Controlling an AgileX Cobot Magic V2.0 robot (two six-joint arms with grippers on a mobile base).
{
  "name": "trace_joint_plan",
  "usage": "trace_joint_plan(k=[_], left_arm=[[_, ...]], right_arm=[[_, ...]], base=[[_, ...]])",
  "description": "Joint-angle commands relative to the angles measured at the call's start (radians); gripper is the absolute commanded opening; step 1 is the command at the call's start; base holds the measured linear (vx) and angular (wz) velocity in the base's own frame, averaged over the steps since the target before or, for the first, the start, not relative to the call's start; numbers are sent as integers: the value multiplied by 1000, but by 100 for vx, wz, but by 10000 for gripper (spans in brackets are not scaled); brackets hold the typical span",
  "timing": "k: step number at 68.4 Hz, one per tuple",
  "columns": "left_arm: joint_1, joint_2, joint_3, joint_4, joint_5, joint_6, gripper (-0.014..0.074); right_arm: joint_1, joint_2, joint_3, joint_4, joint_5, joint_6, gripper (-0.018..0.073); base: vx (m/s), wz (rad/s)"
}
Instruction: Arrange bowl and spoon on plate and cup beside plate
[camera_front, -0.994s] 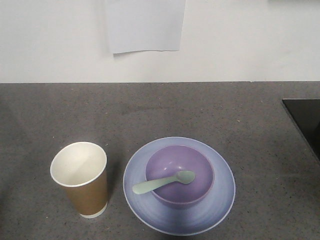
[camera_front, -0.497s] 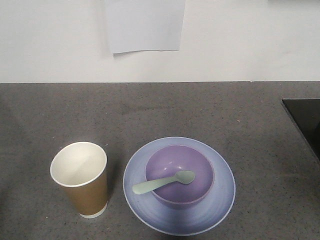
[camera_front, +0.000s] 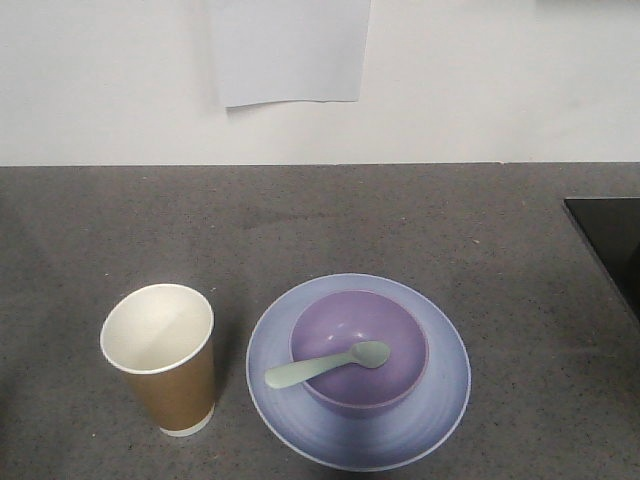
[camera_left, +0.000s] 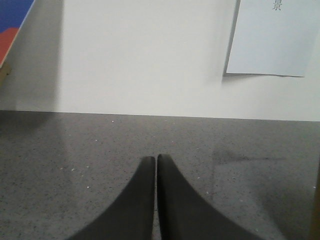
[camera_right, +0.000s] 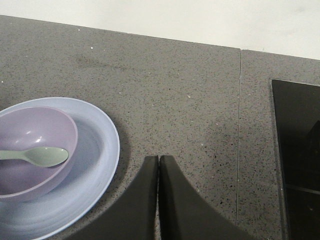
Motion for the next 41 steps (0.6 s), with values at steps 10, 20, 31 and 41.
trace_joint_plan(k=[10, 20, 31, 41], left_arm=[[2, -15, -17, -1, -74, -2, -6], [2, -15, -17, -1, -74, -2, -6], [2, -15, -17, -1, -73, -2, -6], [2, -15, -17, -1, -72, -2, -6]], right_arm=[[-6, 2, -24, -17, -68, -7, -11], [-6, 2, -24, -22, -76, -8, -11], [-6, 2, -23, -22, -78, -30, -11], [-6, -33, 51, -21, -193, -41, -11]], base=[[0, 0], [0, 0], [0, 0], [0, 0]])
